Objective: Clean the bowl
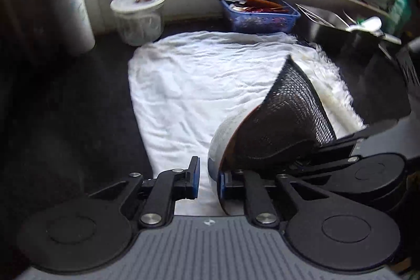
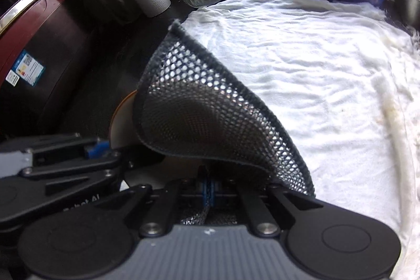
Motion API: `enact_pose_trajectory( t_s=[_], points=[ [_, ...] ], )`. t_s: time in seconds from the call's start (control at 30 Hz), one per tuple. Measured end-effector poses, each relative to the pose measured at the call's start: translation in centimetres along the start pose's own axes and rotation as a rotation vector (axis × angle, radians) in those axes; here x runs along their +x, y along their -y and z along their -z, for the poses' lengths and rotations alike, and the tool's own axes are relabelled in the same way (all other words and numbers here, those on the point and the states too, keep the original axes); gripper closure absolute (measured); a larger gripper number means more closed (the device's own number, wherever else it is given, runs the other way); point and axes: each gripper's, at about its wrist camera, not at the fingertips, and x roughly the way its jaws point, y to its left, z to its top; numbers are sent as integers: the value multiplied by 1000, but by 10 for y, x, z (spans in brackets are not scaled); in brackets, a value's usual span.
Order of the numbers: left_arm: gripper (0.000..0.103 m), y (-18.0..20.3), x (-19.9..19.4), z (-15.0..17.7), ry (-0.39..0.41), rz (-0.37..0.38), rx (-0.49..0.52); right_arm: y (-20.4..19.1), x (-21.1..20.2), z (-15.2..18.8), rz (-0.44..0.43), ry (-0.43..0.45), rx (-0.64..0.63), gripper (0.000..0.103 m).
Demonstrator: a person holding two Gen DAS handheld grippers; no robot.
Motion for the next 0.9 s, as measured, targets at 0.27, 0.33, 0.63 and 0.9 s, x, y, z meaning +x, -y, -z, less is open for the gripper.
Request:
enact_pose_trajectory(
  t_s=[0.27,0.33,0.63,0.9],
  points=[
    [95,-18,4,5,75,156,-269,-8,-10,-2,143,45,-208,102],
    [95,-24,9,9,72,186,-369,-8,-11,0,175,61,-234,102],
    [92,-59,26,38,-48,320,-819,1,-4,0,19,39,42,102],
    [91,-58,38,47,-172,342,-843,27,5,5,-154,-26,307,103]
  ],
)
